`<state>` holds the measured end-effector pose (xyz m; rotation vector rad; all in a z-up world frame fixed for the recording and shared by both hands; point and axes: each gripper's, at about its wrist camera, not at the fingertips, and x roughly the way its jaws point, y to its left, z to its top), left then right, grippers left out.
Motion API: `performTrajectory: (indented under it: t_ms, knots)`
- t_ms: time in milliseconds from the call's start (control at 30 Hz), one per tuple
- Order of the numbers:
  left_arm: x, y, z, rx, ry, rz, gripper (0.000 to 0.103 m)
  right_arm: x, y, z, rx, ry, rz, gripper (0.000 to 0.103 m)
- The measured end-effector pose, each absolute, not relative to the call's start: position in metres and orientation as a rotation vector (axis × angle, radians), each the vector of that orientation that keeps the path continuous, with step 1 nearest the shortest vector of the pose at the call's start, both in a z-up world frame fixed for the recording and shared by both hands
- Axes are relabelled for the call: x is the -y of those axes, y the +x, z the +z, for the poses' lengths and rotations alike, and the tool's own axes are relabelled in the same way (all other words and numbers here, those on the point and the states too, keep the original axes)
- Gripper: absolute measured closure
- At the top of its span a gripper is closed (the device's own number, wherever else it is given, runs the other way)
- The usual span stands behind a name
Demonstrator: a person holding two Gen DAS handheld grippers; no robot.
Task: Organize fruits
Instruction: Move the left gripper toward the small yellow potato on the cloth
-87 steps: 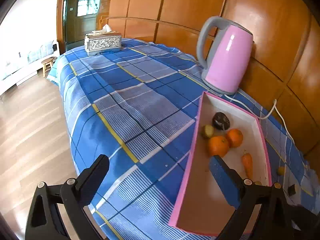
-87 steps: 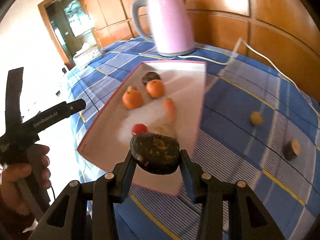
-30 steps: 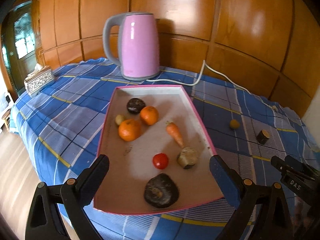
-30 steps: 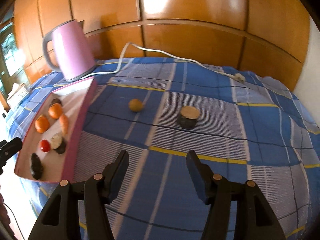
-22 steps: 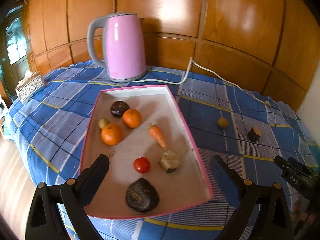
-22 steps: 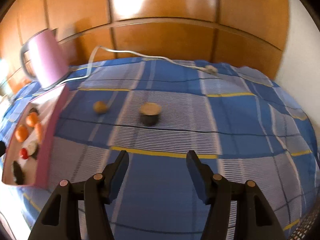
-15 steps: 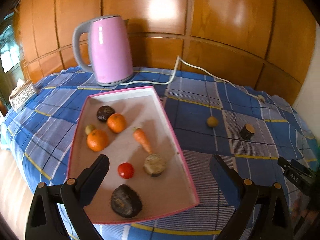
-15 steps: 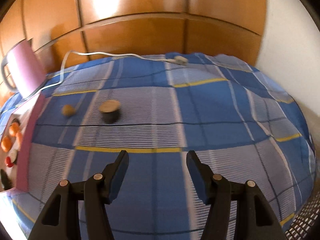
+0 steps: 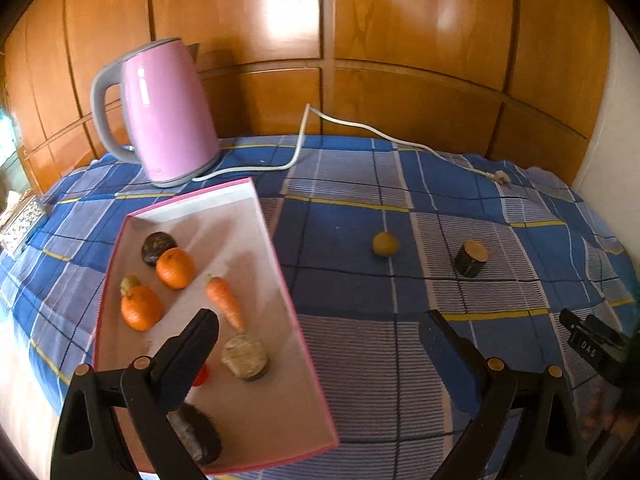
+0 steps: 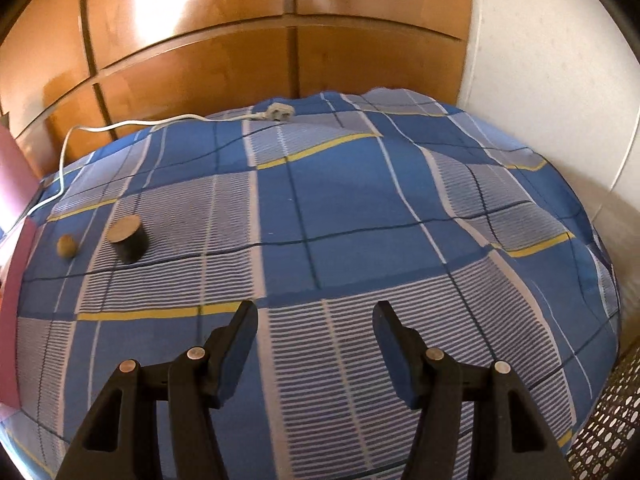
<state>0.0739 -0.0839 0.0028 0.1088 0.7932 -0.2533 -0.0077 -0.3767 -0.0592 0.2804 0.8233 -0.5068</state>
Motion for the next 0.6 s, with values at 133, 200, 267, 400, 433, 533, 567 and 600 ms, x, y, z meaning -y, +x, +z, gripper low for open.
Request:
performTrajectory:
  t_ms: [133, 200, 267, 400, 433, 533, 567, 600]
  knots:
    - [0.095, 0.081, -0.001, -0.806, 0.118, -0.273, 0.002, 0.383, -0.009, -0.066, -0.837, 0.291, -0.522, 0.042]
    - [0.100, 0.084, -0.002, -0.812, 0.119, -0.279, 0.002, 0.384, -0.008, -0.069, -0.843, 0.290, -0.523, 0.042]
    - [0.104, 0.088, -0.004, -0.817, 0.122, -0.283, 0.002, 0.385, -0.007, -0.072, -0.851, 0.295, -0.521, 0.042]
    - [0.111, 0.101, -0.010, -0.854, 0.104, -0.305, 0.008, 0.386, -0.006, -0.073, -0.842, 0.284, -0.522, 0.039]
    - [0.112, 0.105, -0.011, -0.870, 0.092, -0.314, 0.010, 0.386, -0.007, -0.073, -0.840, 0.284, -0.523, 0.038]
    - [0.115, 0.119, -0.015, -0.924, 0.033, -0.357, 0.024, 0.386, -0.007, -0.074, -0.832, 0.282, -0.523, 0.036]
    - [0.116, 0.125, -0.018, -0.947, 0.010, -0.366, 0.027, 0.386, -0.007, -0.075, -0.829, 0.283, -0.522, 0.034]
    - [0.117, 0.128, -0.019, -0.958, -0.003, -0.371, 0.030, 0.385, -0.006, -0.075, -0.827, 0.284, -0.518, 0.033]
